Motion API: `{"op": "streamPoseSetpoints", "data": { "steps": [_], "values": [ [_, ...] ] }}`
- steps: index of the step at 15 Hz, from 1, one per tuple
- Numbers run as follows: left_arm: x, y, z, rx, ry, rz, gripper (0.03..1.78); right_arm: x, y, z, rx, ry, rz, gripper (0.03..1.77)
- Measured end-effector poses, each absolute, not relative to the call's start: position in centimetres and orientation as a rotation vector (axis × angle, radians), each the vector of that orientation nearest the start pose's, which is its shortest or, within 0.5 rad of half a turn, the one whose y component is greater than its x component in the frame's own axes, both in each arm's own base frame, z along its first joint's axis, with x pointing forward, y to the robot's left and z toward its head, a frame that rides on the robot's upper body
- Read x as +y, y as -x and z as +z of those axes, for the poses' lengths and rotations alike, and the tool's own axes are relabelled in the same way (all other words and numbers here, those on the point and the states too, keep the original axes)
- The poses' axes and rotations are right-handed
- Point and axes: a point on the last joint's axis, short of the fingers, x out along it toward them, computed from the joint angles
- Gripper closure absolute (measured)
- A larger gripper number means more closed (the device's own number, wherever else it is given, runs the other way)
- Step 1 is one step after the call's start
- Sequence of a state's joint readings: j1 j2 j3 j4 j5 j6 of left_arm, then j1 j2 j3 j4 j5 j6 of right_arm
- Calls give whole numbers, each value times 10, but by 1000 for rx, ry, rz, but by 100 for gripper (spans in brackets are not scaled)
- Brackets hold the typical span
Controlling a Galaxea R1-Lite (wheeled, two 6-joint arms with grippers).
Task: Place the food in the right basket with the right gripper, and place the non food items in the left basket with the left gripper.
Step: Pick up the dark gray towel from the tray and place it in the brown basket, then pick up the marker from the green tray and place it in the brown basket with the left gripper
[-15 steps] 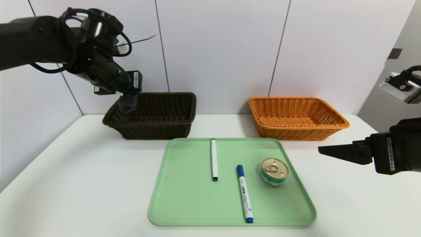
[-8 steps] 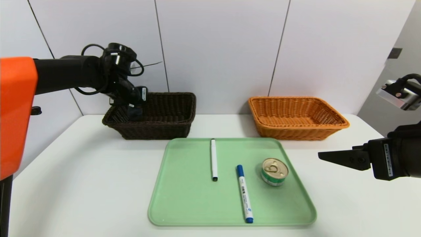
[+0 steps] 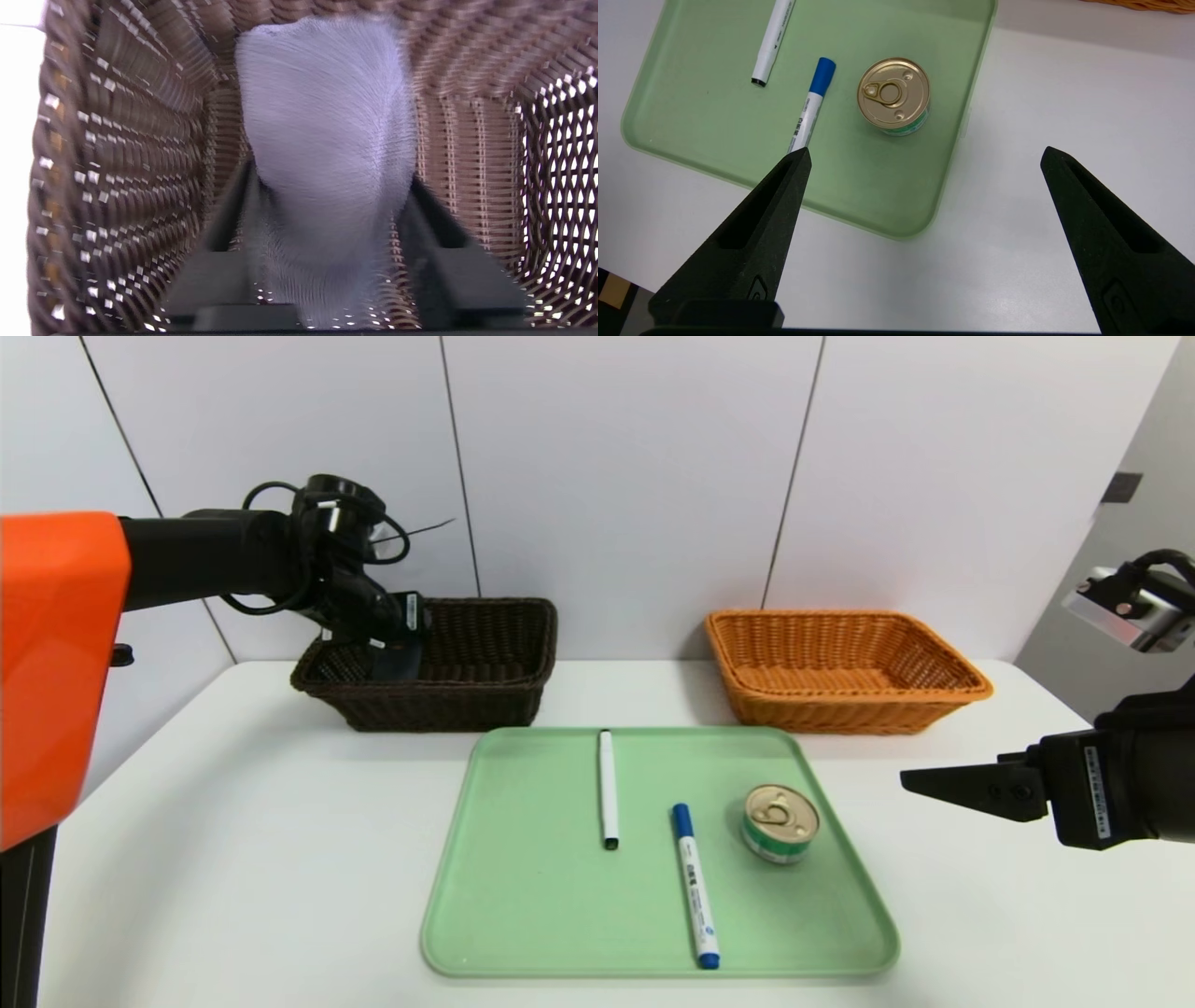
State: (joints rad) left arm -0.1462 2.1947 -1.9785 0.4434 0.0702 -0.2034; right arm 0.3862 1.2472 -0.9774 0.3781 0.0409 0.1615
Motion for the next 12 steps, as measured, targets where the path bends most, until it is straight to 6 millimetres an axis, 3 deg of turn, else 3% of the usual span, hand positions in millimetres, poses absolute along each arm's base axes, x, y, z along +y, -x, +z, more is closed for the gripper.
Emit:
{"op": "streamPoseSetpoints", "data": {
  "steps": [6, 12],
  "values": [
    [-56, -430, 237, 607, 132, 19, 45, 66, -161, 249, 674, -44, 357, 10],
    [-38, -419, 255, 556, 100, 181, 27, 64, -158, 251, 664, -48, 354, 10]
  ]
}}
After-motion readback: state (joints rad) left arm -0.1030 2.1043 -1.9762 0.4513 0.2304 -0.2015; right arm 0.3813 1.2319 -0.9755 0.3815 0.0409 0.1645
